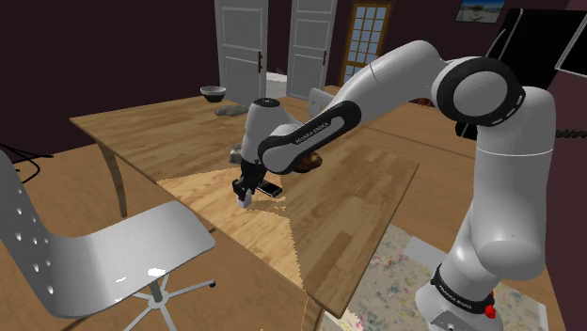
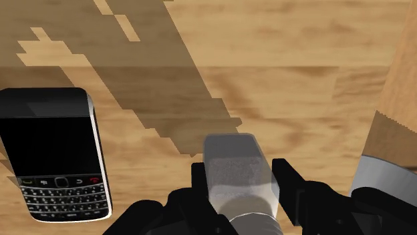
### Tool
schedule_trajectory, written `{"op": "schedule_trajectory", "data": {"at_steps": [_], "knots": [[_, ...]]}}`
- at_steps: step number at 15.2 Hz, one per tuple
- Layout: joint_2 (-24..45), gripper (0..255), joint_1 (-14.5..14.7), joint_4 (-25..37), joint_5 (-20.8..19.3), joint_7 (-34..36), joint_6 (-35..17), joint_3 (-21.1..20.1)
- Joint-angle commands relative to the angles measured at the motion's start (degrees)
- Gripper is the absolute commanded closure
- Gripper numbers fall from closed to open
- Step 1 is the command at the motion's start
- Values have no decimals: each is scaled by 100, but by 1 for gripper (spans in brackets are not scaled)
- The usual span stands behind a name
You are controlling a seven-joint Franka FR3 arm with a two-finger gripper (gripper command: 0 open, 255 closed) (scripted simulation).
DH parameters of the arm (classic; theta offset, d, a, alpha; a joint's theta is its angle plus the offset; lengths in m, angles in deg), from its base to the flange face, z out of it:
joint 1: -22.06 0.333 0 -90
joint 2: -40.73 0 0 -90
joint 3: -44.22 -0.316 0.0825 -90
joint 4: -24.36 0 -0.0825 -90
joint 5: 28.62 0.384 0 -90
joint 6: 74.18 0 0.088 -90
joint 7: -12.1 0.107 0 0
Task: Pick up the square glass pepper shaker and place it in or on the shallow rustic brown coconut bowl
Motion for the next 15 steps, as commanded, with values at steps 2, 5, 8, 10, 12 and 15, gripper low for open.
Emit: {"op": "schedule_trajectory", "data": {"at_steps": [2, 5, 8, 10, 12, 15], "knots": [[1, 255, 1, -2, 0, 0, -1, -1], [-1, 255, 0, -2, 1, -1, 1, -1], [-43, 255, -5, 19, 18, -14, 63, -9], [-129, 255, -15, 63, 52, -41, 191, -25], [-211, 255, -25, 112, 85, -67, 321, -39], [-328, 255, -37, 195, 133, -104, 518, -58]]}}
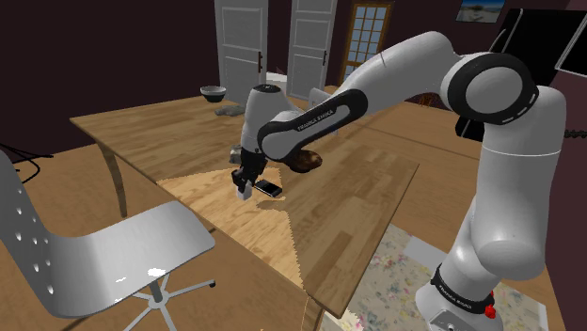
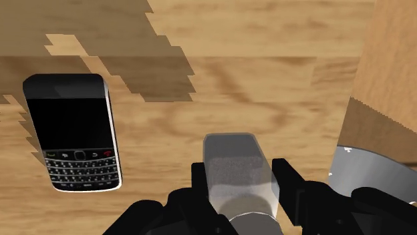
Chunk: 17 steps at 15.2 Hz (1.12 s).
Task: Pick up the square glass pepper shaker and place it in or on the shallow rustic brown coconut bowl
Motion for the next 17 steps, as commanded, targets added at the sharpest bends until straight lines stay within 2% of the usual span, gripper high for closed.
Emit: {"op": "schedule_trajectory", "data": {"at_steps": [1, 16, 17], "knots": [[-83, 255, -9, 70, 35, -28, 154, -13], [-496, 255, -38, 631, 201, -164, 1116, -63], [-549, 255, -124, 565, 254, -312, 1095, -24]]}}
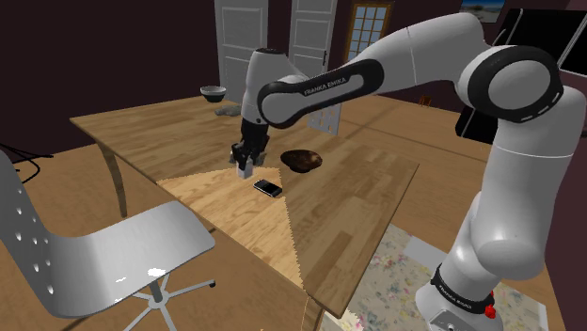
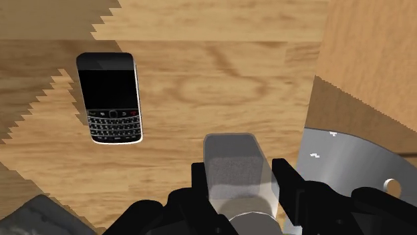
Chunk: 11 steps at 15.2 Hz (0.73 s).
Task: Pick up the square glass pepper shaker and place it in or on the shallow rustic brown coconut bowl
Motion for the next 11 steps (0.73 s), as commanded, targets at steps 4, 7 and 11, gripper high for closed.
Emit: {"op": "schedule_trajectory", "data": {"at_steps": [4, 7, 11], "knots": [[-208, 255, -379, -220, 235, -674, -35, 186], [-278, 255, -621, -293, 378, -1123, -45, 324], [-299, 255, -935, -294, 555, -1718, -22, 517]]}}
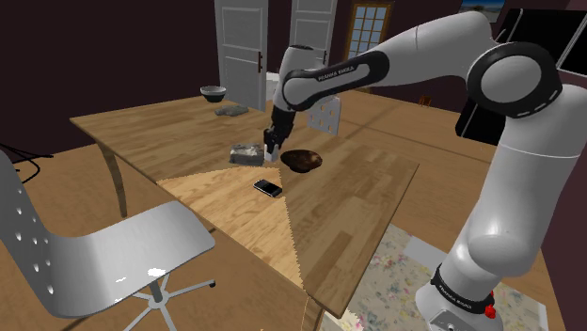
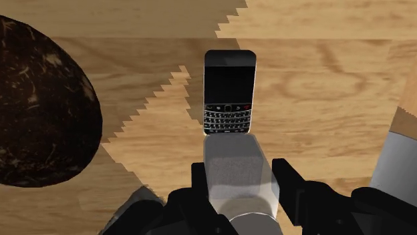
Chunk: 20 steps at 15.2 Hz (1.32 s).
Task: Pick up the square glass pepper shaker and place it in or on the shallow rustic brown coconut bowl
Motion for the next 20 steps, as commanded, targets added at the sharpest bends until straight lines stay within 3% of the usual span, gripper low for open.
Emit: {"op": "schedule_trajectory", "data": {"at_steps": [1, 8, 15, 20], "knots": [[-23, 255, -175, -36, 99, -337, -8, 104], [170, 255, -716, 275, 376, -1338, 150, 431], [625, 255, -1284, 963, 640, -2289, 454, 719], [725, 255, -1286, 712, 665, -2329, 105, 710]]}}
